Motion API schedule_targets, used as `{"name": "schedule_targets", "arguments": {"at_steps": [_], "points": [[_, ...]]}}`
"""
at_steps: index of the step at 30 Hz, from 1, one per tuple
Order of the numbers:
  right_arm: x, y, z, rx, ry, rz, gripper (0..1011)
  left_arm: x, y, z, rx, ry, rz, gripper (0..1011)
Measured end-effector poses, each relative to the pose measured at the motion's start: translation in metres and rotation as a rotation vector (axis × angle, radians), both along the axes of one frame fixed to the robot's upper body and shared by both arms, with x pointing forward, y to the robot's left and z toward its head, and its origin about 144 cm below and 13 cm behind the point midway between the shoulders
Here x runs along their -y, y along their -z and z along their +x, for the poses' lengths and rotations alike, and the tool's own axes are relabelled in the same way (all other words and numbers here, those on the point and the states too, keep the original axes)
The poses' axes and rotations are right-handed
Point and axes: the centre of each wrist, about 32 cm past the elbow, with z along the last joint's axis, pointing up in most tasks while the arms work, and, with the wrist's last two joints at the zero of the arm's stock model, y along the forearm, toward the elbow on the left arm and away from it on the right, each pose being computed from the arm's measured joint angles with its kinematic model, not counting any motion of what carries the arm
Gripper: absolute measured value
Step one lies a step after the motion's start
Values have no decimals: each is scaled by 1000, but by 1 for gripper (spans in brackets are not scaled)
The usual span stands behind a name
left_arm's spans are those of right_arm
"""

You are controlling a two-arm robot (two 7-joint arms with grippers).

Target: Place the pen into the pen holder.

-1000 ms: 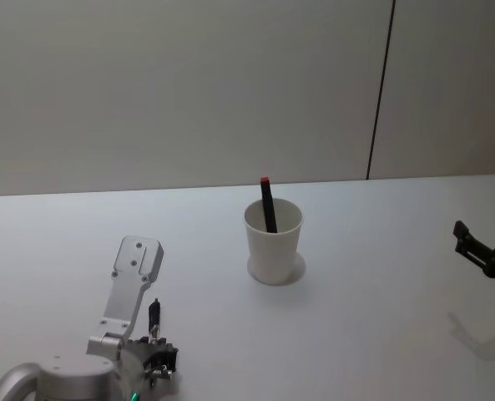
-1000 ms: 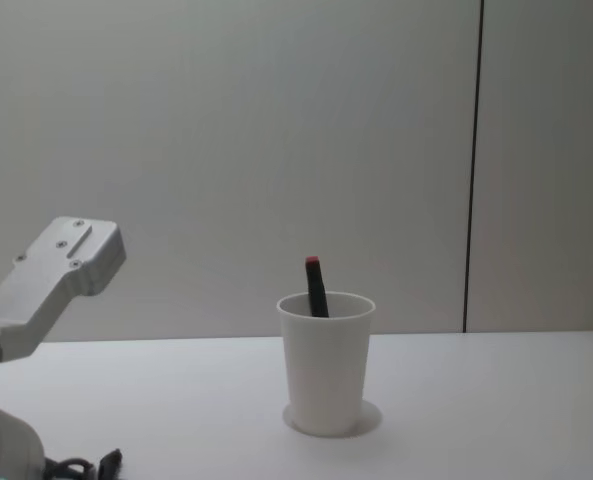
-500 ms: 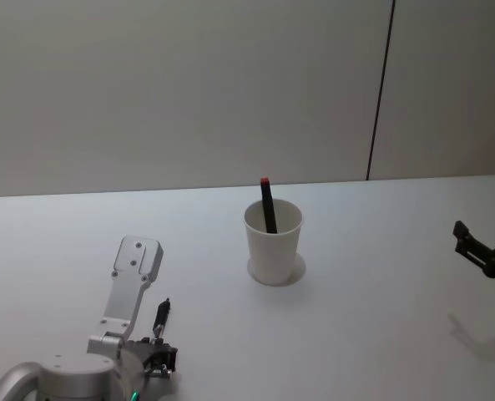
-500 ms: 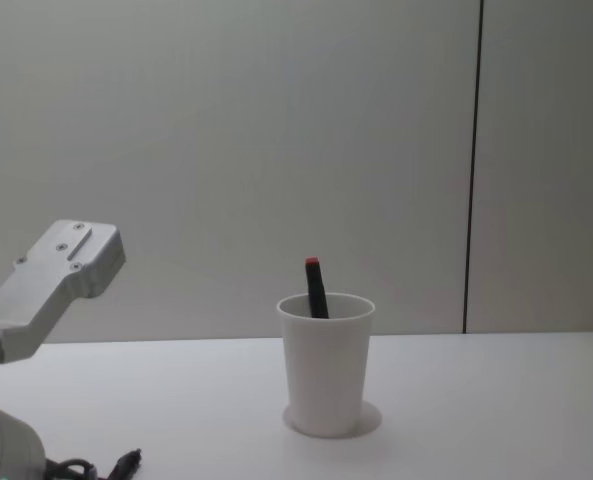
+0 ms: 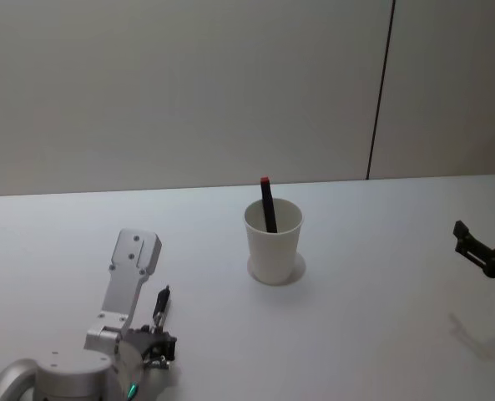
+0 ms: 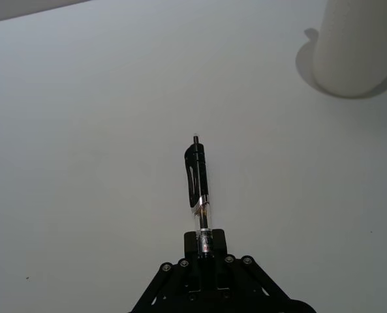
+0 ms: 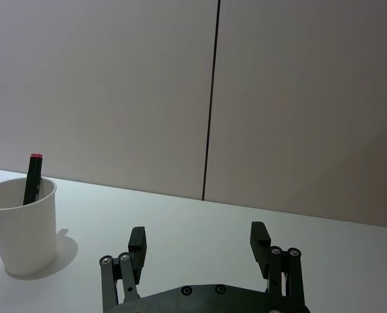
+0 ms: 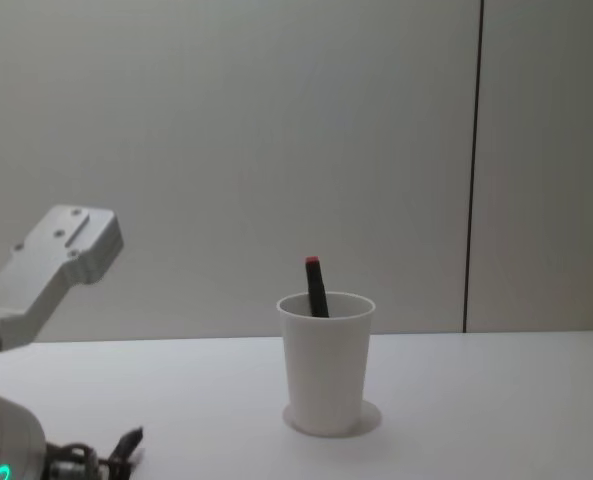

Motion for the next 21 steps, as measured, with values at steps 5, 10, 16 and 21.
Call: {"name": "schedule_targets", "arguments": {"at_steps": [5,10,16,21], "points": [[0,0,0,0,0,0,1001,-2,-3,2,59,11,-6,137],[0,0,0,0,0,0,1001,-4,-6,3,116,25,-12,137],[0,0,0,0,0,0,1001,-9,-12,6,203,50,-16,137],[0,0,0,0,0,0,1001,-12,-15,8,261,73,-19,137]]}}
